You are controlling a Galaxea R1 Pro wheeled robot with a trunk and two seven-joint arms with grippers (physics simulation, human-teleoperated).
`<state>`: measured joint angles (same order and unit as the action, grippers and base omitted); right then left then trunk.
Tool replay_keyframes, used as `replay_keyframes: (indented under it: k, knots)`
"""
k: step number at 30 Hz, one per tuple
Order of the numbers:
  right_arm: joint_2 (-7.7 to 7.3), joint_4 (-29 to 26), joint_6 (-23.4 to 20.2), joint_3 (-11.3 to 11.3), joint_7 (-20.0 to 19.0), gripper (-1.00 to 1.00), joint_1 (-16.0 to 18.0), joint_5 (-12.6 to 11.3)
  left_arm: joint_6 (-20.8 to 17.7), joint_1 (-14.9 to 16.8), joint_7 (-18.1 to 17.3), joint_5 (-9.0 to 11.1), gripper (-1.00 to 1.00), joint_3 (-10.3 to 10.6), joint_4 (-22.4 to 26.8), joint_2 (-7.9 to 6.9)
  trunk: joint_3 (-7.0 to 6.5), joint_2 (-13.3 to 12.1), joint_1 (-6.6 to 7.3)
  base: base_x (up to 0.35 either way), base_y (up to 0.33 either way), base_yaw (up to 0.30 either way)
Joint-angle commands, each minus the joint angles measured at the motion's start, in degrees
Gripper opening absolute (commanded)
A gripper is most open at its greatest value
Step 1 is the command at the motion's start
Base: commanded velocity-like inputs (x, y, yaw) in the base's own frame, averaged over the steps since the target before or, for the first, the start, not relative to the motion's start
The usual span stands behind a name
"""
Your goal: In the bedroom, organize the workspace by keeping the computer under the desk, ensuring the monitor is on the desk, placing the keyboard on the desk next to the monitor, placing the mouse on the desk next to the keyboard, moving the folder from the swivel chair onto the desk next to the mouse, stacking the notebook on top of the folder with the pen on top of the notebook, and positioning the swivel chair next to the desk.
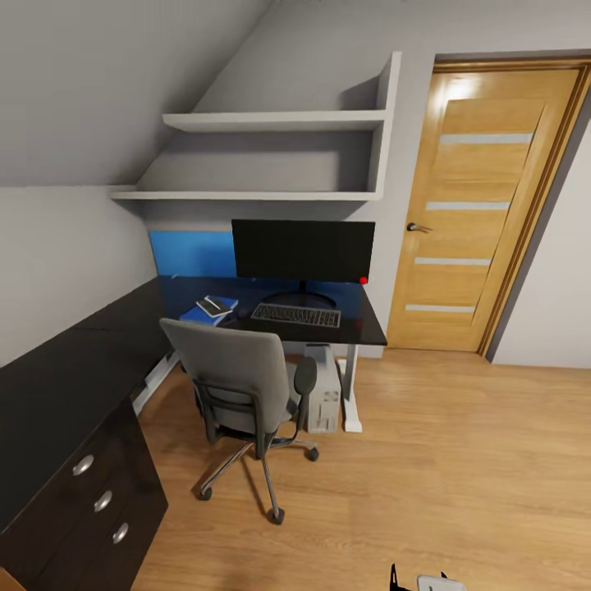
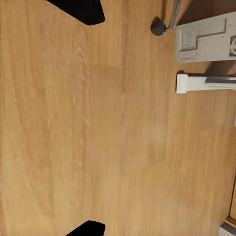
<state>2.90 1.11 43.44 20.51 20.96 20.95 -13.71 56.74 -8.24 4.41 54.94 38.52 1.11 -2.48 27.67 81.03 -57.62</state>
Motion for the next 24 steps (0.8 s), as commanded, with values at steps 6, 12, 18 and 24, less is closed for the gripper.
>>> replay_keyframes:
  k: [6, 12, 18, 24]
  knots:
    - [0.03, 0.12, 0.17, 0.49, 0.21, 1.0, 0.05, -0.35, 2.51, -0.34, 0.51, 0.08, 1.0, 0.5, 0.12, 0.01, -1.04, -2.39, 1.32, 0.0, 0.0, 0.0]
    - [0.02, 0.12, 0.18, 0.49, 0.22, 1.0, 0.06, -0.35, 3.02, -0.37, 0.49, 0.02, 1.0, 0.64, 0.12, 0.21, -2.11, -4.8, 2.64, 0.0, 0.0, 0.0]
    - [0.02, 0.12, 0.17, 0.49, 0.21, 1.0, 0.05, -0.35, 3.26, -0.38, 0.52, -0.03, 1.0, 0.63, 0.12, 1.94, -3.19, -7.2, 3.96, 0.0, 0.0, 0.0]
    - [0.03, 0.12, 0.16, 0.49, 0.21, 1.0, 0.04, -0.35, 3.26, -0.38, 0.62, -0.01, 1.0, 0.43, 0.12, 1.06, -3.73, -8.41, 4.62, 0.0, 0.0, 0.0]
